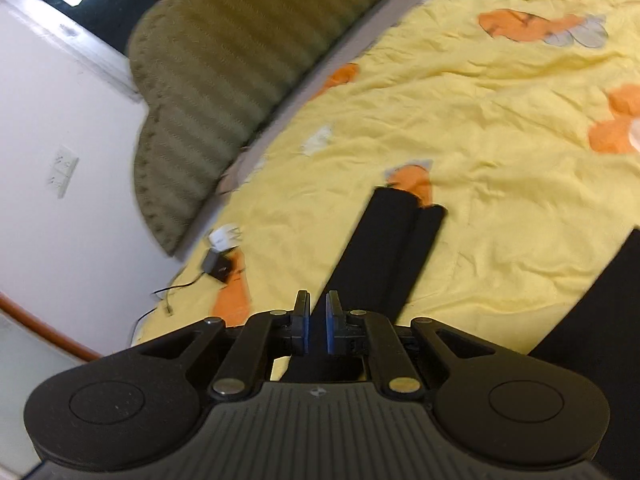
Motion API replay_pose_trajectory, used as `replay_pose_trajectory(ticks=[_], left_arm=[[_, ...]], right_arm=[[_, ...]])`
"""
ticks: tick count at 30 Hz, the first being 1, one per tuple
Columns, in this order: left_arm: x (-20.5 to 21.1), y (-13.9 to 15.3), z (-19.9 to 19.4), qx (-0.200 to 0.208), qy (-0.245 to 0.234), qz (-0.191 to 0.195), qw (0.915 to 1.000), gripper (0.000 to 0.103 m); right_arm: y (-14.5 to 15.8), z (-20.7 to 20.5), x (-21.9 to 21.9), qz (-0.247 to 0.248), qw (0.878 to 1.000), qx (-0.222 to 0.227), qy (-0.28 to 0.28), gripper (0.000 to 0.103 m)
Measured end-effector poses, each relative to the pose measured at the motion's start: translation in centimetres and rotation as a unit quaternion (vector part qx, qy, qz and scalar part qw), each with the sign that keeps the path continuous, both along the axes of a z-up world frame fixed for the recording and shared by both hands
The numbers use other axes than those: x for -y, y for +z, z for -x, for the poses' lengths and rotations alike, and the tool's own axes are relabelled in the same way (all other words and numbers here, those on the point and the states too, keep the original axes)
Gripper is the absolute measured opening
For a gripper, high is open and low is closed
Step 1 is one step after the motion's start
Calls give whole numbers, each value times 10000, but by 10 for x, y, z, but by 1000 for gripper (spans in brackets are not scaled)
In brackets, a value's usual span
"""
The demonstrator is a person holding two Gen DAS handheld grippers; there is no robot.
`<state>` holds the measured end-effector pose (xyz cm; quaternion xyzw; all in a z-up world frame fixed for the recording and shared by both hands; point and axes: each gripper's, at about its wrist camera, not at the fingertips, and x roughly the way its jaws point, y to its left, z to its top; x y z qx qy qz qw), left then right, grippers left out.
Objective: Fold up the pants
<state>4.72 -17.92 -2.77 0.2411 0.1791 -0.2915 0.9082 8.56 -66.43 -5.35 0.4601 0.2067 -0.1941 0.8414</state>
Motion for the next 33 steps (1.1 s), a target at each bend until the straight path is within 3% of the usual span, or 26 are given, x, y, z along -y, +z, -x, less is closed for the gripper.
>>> replay_pose_trajectory(ticks=[2,4,5,10,17,21,24,26,28,33], left_arm=[[0,0,-1,-35,-34,22,10000,103],[-1,0,-3,-92,-44,72,9999,103],[-1,0,-5,-128,-40,85,9999,103],[0,-1,-8,-132,-3,50,9999,103],[1,-4,-10,-113,17,-25,9999,103],[3,-5,-11,-125,-4,-43,9999,103],[3,-5,-11,-152,-4,-47,9999,103],[4,-6,-11,-156,2,-76,9998,103],[5,-7,-11,-140,11,-120,9998,103],[3,-5,-11,-126,30,-104,9999,103]], right_arm=[[-8,-2,1,83,10000,-30,-36,22],[-16,-4,8,-131,9998,-31,-144,66],[-19,-2,11,-204,9995,47,-236,72],[-21,-8,19,-19,9997,58,-257,73],[-25,-12,24,-135,9993,322,-145,72],[-28,-17,27,-154,9995,224,-148,72],[-34,-22,30,-281,9991,272,-191,66],[-37,-28,30,-219,9993,128,-266,47],[-39,-32,29,-159,9993,-32,-345,12],[-36,-19,23,41,9987,71,-511,3]])
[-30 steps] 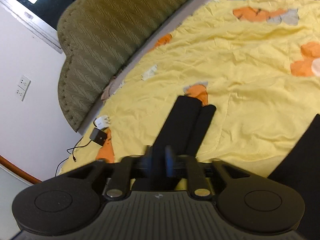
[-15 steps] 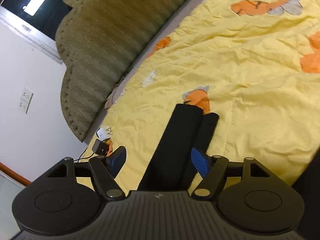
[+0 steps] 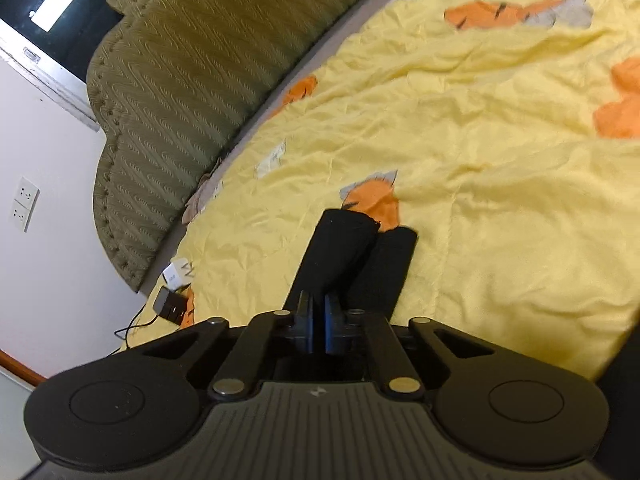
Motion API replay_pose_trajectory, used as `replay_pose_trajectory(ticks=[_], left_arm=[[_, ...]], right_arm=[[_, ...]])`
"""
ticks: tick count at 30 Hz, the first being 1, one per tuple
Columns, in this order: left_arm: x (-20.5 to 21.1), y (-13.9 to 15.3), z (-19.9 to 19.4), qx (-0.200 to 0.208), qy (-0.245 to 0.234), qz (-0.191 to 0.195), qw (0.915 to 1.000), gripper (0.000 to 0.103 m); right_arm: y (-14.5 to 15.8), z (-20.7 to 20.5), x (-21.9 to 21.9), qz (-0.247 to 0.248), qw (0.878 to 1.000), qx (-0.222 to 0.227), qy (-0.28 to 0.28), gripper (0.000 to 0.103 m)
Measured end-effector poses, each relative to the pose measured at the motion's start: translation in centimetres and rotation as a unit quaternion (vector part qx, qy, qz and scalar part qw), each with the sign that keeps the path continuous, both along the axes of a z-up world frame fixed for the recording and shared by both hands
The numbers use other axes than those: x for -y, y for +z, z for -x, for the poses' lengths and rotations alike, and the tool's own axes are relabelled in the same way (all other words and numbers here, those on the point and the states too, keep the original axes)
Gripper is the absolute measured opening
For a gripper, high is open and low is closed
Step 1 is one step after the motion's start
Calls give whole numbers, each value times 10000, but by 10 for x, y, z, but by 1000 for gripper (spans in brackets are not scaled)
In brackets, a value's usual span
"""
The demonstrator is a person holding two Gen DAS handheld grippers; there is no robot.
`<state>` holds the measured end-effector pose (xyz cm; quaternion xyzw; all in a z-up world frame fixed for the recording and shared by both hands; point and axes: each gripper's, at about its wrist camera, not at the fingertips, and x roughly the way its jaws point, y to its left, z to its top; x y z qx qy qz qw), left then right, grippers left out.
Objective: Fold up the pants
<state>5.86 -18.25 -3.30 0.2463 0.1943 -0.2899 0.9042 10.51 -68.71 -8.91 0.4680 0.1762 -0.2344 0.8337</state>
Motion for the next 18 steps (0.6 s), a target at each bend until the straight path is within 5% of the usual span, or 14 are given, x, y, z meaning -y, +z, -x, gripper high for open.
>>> replay_pose_trajectory(ticks=[18], left_arm=[[-5,12,11,-219,-141,244,9994,103]], right_arm=[[76,143,-21,604,9965,551,-197,3]])
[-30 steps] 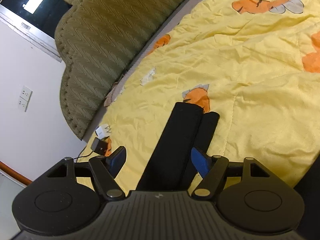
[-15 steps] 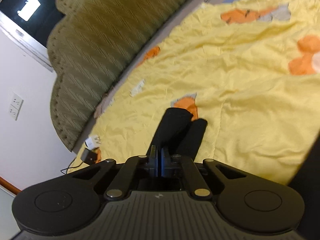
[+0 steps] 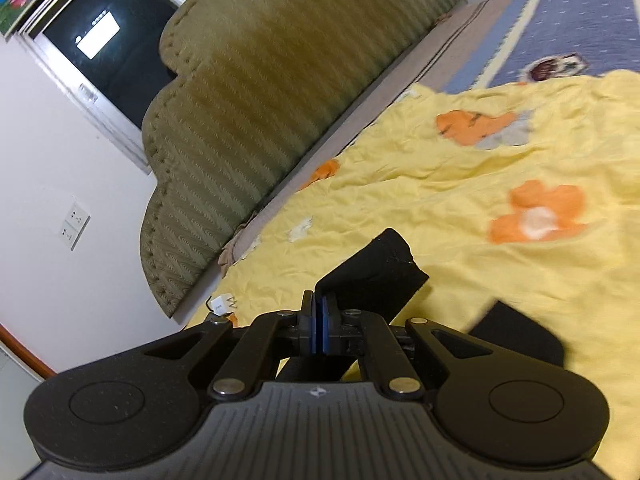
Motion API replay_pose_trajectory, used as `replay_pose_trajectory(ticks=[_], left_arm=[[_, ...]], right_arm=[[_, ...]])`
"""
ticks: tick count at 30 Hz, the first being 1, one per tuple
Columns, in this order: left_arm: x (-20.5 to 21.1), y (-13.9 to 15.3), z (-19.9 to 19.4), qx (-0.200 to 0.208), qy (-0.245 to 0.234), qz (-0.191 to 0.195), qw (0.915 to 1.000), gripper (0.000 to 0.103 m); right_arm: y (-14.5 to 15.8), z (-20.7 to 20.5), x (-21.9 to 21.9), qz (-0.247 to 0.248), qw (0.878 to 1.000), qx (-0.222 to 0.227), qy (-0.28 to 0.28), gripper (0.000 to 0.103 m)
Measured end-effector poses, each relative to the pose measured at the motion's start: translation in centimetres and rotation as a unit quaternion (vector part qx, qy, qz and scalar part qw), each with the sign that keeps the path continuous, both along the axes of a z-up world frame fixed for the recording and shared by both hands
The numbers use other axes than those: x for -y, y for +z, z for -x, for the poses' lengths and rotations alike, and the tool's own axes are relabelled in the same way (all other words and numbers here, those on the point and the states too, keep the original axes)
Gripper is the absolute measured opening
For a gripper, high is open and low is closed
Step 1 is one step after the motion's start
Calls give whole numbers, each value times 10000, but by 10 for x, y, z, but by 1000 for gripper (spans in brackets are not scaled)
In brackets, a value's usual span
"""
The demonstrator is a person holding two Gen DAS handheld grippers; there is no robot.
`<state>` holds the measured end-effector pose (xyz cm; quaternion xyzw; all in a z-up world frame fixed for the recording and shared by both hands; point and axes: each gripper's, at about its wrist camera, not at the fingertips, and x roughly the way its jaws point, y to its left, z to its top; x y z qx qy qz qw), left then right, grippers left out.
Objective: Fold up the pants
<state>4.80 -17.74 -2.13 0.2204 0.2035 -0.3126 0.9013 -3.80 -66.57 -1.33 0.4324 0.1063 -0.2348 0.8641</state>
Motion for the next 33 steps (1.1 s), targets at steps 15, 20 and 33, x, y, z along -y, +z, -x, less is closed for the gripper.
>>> replay_pose_trajectory(ticks=[15,20,33], left_arm=[[-2,6,24,-4,-200,-68,9998,103],[-17,3,19,32,-47,-152,9999,103],[-56,-5,-16,-74,799,-319,9963,103]], right_arm=[[-60,93,-21,-354,9961,-624,-515,3],[-57,106,-24,-264,9969,-444,-598,3],[-93,127,-26,-1729,9845,28,-282,57]])
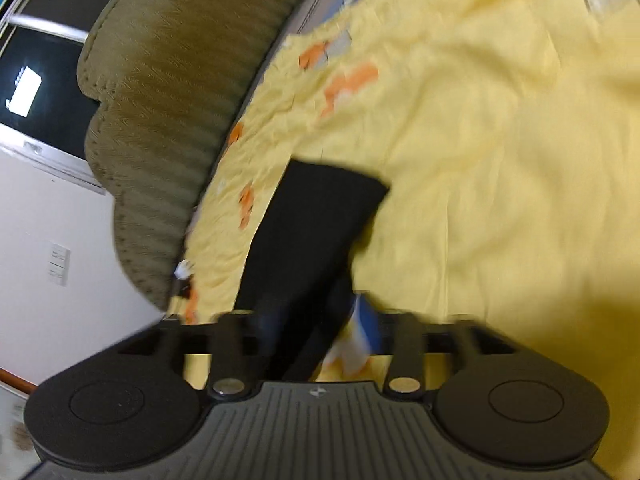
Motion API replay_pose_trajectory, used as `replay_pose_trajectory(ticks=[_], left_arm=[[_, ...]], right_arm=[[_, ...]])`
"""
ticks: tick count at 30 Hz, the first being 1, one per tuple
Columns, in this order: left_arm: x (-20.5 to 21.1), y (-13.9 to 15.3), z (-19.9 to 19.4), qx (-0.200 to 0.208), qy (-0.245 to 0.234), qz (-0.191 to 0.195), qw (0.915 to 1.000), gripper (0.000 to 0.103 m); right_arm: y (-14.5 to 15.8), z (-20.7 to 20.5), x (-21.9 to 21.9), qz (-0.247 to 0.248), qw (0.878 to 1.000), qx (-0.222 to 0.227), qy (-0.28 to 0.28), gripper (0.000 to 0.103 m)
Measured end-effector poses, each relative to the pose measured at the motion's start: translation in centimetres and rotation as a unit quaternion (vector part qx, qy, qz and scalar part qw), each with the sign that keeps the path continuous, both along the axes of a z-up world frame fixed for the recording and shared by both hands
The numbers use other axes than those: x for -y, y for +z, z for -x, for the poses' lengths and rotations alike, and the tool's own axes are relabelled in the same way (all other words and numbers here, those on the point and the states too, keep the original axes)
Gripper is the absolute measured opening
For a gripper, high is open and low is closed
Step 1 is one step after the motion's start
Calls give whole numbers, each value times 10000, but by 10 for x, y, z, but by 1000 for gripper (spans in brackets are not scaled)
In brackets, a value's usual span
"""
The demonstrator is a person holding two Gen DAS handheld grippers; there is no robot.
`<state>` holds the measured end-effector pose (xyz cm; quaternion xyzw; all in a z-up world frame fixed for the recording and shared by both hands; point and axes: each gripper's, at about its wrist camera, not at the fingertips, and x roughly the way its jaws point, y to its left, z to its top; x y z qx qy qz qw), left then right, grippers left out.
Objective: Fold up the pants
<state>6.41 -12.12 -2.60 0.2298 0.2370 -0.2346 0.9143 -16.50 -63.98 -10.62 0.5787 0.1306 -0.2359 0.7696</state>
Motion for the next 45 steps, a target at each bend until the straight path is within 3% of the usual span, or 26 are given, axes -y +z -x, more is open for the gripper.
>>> replay_pose_trajectory(ticks=[6,11,14,18,20,22,26,30,33,38,42,45], left_arm=[[5,2,7,12,-50,14,10000,103],[16,4,17,52,-186,-32,9998,103],[21,4,23,121,-290,-101,9995,103],[25,4,30,208,-408,-187,9988,103],[26,4,30,185,-451,-163,9987,103],[27,5,30,144,-482,-114,9987,103],[26,6,30,154,-461,-17,9988,103],[21,7,28,171,-366,-1,9992,103],[7,9,27,240,-231,9,9994,103],[-31,17,24,226,125,128,9996,103],[-63,23,21,242,513,141,9983,103],[-80,22,17,247,788,89,9965,103]], right_arm=[[-16,-18,-13,-448,9985,267,191,57],[-24,-37,9,-665,9940,772,-395,58],[-29,-32,21,-796,9808,1469,-1005,58],[-20,-5,25,-432,9556,2326,-1756,59],[-8,16,26,112,9484,2240,-2241,66],[5,31,27,449,9533,1636,-2500,71],[17,23,24,651,9828,712,-1575,71],[12,-3,9,432,9958,641,-489,71],[7,-22,-9,191,9966,799,69,71],[10,-54,-51,285,9940,556,898,71],[7,-74,-64,409,9948,284,894,71],[3,-87,-69,311,9933,547,965,71]])
